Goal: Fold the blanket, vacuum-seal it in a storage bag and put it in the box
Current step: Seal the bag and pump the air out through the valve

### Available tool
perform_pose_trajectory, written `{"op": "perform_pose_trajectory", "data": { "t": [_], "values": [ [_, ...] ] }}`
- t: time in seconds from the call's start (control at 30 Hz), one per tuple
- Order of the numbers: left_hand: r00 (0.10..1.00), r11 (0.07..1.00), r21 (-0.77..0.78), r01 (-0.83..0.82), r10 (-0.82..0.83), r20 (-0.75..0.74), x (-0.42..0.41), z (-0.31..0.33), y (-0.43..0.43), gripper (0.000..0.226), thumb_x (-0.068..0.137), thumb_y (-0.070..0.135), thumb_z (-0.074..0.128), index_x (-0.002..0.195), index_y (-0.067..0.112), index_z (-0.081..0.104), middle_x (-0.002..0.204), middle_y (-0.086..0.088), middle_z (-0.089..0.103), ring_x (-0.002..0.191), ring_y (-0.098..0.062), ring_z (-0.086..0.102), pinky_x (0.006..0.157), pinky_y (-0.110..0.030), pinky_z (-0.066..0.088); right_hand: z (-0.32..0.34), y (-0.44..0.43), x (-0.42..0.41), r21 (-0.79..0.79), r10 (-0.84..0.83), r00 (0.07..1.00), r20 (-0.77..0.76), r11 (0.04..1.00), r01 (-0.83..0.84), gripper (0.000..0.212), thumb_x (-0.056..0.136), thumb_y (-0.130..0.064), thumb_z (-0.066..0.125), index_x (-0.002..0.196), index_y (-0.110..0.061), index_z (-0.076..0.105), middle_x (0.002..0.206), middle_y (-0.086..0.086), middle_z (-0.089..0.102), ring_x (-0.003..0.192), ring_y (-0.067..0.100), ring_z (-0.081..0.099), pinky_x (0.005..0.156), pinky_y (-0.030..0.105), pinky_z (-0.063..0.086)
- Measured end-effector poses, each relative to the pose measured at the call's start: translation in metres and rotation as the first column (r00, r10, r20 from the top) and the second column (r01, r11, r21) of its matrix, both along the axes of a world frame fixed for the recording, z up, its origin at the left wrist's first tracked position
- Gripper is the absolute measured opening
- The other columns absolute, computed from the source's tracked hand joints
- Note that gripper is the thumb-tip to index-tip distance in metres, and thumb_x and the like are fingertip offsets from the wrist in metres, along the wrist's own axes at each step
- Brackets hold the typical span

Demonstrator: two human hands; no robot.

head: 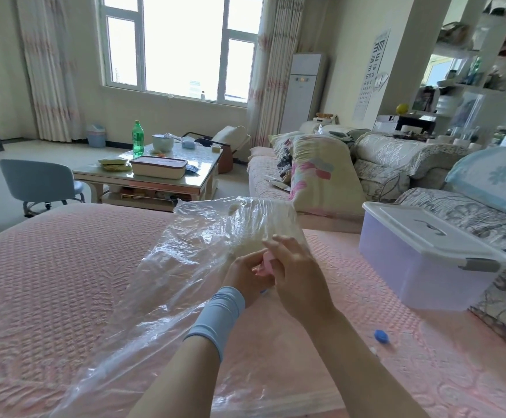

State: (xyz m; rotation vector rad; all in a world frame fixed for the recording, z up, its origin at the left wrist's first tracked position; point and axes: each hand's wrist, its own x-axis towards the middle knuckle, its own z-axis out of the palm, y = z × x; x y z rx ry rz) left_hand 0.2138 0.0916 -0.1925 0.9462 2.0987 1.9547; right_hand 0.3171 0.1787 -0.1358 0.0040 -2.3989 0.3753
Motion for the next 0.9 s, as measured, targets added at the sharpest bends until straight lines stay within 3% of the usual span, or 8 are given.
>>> {"op": "perform_pose_trajectory", "data": {
  "t": [0.13, 0.23, 0.37, 0.47, 0.57, 0.73, 0.8, 0.9],
  "values": [
    [0.998, 0.995, 0.078, 0.058, -0.057, -0.009, -0.004, 0.002, -0.002, 0.046, 0.054, 0.033, 0.078, 0.098, 0.042, 0.073, 0.086, 0.007, 0.072, 0.076, -0.004, 0.058, 0.085, -0.032, 0.055, 0.037, -0.002, 0.005, 0.110, 0.122, 0.882, -0.455, 0.991, -0.081, 0.038, 0.097, -0.007, 0.042, 0.126, -0.011, 0.065, 0.130, 0.010, 0.059, 0.118, 0.025, 0.054, 0.104, 0.025, 0.039],
    [0.999, 0.998, 0.051, 0.037, -0.036, -0.016, -0.004, 0.001, 0.000, 0.054, 0.051, 0.035, 0.079, 0.103, 0.046, 0.071, 0.095, 0.005, 0.074, 0.080, -0.004, 0.061, 0.087, -0.033, 0.057, 0.046, -0.001, 0.007, 0.127, 0.164, 0.774, -0.611, 0.986, -0.108, 0.036, 0.098, -0.004, 0.040, 0.124, -0.013, 0.063, 0.132, 0.008, 0.054, 0.121, 0.023, 0.052, 0.105, 0.025, 0.038],
    [0.999, 1.000, 0.013, 0.010, -0.009, -0.054, -0.001, 0.001, 0.000, 0.029, 0.055, 0.035, 0.070, 0.084, 0.040, 0.071, 0.070, 0.012, 0.065, 0.065, -0.003, 0.051, 0.067, -0.028, 0.055, 0.010, 0.001, 0.003, 0.044, 0.068, 0.969, -0.240, 0.997, -0.059, 0.039, 0.094, -0.010, 0.041, 0.124, -0.011, 0.067, 0.133, 0.008, 0.057, 0.120, 0.026, 0.053, 0.104, 0.036, 0.044],
    [0.997, 0.999, -0.030, -0.042, 0.040, -0.072, -0.001, 0.000, 0.000, 0.019, 0.055, 0.034, 0.063, 0.074, 0.032, 0.065, 0.060, 0.013, 0.056, 0.058, -0.003, 0.047, 0.058, -0.024, 0.049, -0.005, 0.004, -0.002, -0.048, 0.058, 0.998, 0.040, 0.997, -0.056, 0.034, 0.096, -0.009, 0.052, 0.125, -0.012, 0.068, 0.135, 0.006, 0.058, 0.122, 0.027, 0.054, 0.103, 0.046, 0.044],
    [0.998, 1.000, 0.013, -0.010, 0.011, -0.063, -0.004, 0.000, 0.000, 0.028, 0.056, 0.034, 0.070, 0.084, 0.035, 0.070, 0.070, 0.011, 0.064, 0.065, -0.004, 0.051, 0.072, -0.028, 0.054, 0.015, 0.001, 0.002, 0.032, 0.096, 0.984, -0.151, 0.995, -0.093, 0.039, 0.096, -0.011, 0.044, 0.128, -0.012, 0.066, 0.138, 0.008, 0.057, 0.125, 0.027, 0.052, 0.109, 0.037, 0.041],
    [0.998, 0.999, 0.033, 0.023, -0.021, -0.056, -0.007, -0.001, 0.001, 0.052, 0.050, 0.036, 0.077, 0.099, 0.051, 0.070, 0.087, 0.013, 0.073, 0.073, 0.002, 0.058, 0.076, -0.024, 0.057, 0.048, -0.002, 0.005, 0.136, 0.188, 0.756, -0.627, 0.982, -0.132, 0.036, 0.106, -0.012, 0.031, 0.125, -0.012, 0.061, 0.137, 0.010, 0.052, 0.130, 0.014, 0.045, 0.108, 0.029, 0.038],
    [0.998, 0.999, 0.027, 0.020, -0.019, -0.058, -0.005, -0.002, 0.002, 0.049, 0.051, 0.036, 0.075, 0.097, 0.050, 0.070, 0.080, 0.017, 0.070, 0.068, 0.003, 0.056, 0.067, -0.020, 0.055, 0.034, -0.002, 0.005, 0.109, 0.142, 0.817, -0.560, 0.989, -0.097, 0.036, 0.101, -0.006, 0.037, 0.123, -0.009, 0.065, 0.136, 0.013, 0.053, 0.128, 0.019, 0.047, 0.109, 0.027, 0.036],
    [0.998, 1.000, 0.013, -0.019, 0.020, -0.065, -0.003, -0.002, 0.002, 0.030, 0.054, 0.036, 0.069, 0.084, 0.041, 0.071, 0.069, 0.015, 0.064, 0.064, -0.004, 0.052, 0.063, -0.025, 0.055, 0.008, 0.001, 0.002, 0.032, 0.038, 0.994, -0.107, 0.999, -0.035, 0.035, 0.094, -0.004, 0.050, 0.124, -0.010, 0.067, 0.138, 0.010, 0.056, 0.126, 0.027, 0.050, 0.109, 0.042, 0.040]
  ]
}}
